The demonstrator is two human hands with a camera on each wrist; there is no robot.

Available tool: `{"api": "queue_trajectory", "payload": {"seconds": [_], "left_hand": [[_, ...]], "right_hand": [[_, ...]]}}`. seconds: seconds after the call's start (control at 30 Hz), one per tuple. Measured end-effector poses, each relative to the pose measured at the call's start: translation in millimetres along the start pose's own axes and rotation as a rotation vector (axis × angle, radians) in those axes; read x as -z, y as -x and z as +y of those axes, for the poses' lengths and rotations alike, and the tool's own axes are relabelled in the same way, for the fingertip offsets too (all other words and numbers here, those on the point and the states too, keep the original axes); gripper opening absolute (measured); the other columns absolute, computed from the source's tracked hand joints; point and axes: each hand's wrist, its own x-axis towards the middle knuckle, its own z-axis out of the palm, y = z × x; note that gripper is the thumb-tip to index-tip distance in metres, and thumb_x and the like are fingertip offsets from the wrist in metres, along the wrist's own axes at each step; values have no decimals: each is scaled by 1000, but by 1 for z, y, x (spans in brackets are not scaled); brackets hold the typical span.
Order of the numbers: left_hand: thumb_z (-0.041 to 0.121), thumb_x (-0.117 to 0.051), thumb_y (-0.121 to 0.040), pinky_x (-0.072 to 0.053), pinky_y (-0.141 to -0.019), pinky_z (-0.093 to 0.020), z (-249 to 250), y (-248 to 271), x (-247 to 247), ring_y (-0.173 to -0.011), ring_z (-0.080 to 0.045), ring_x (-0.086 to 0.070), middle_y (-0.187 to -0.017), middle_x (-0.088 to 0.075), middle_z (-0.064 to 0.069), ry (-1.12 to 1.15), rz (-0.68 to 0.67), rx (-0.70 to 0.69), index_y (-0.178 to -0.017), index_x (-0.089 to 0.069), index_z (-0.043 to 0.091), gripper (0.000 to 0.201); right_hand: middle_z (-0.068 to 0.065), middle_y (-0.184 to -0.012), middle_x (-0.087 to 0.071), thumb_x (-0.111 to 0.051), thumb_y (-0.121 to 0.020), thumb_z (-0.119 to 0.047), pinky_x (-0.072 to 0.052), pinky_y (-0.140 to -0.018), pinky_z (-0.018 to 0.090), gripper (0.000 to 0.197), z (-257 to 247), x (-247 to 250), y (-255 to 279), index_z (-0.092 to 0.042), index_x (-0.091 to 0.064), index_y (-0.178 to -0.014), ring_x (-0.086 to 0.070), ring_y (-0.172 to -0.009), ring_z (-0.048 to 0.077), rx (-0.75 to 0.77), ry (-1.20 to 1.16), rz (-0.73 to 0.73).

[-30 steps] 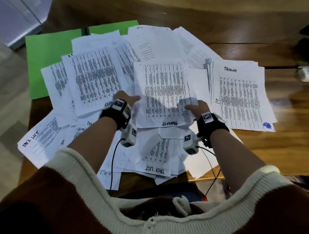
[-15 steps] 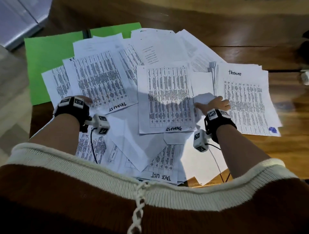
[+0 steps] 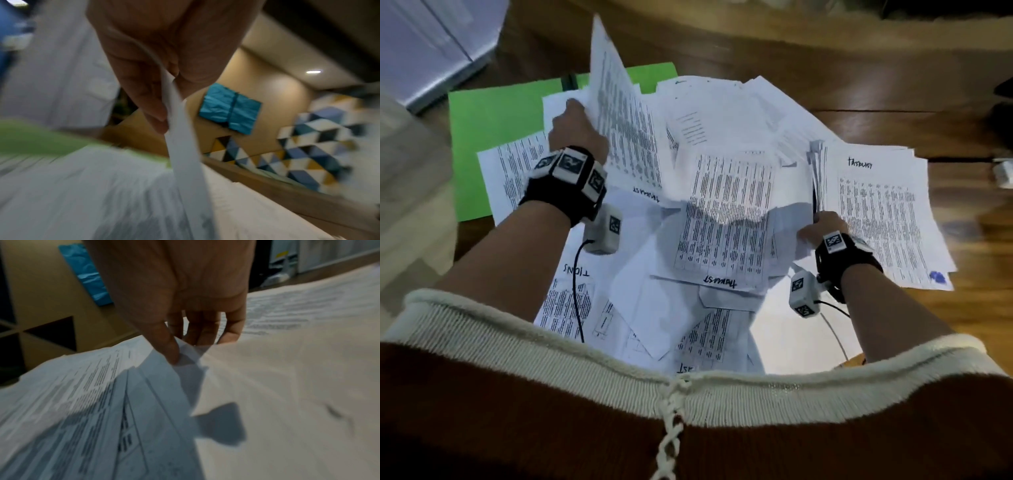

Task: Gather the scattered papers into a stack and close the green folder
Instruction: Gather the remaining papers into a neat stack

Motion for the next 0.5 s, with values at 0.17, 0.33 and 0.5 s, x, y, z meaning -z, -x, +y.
{"api": "queue_trajectory", "payload": {"seconds": [0.17, 0.33, 0.5], "left_hand": [[2, -47, -86, -44, -89, -45, 46, 13, 22, -111, -41, -53, -121, -56, -21, 54, 152, -122, -112, -40, 8, 27], [18, -51, -91, -40, -90, -36, 48, 5, 11, -113, -33, -54, -123, -57, -20, 175, 98, -205, -108, -50, 7, 21], [19, -54, -90, -44, -88, -37, 25, 41, -65, -112, -36, -55, -119, -58, -22, 75, -233, -145, -114, -53, -1, 31]], "right_hand": [[21, -121, -58, -48, -87, 1, -45, -78, 34, 41, -5, 1, 6, 1, -47, -128, -57, -108, 35, 81, 44, 96], [20, -114, -63, -52, -86, 2, -45, -72, 26, 32, -5, 3, 8, 5, -58, -117, -60, -91, 29, 84, -10, 76], [14, -84, -62, -54, -82, 4, -43, -70, 22, 13, -5, 9, 10, -1, -65, -86, -57, -79, 26, 89, -77, 93]]}}
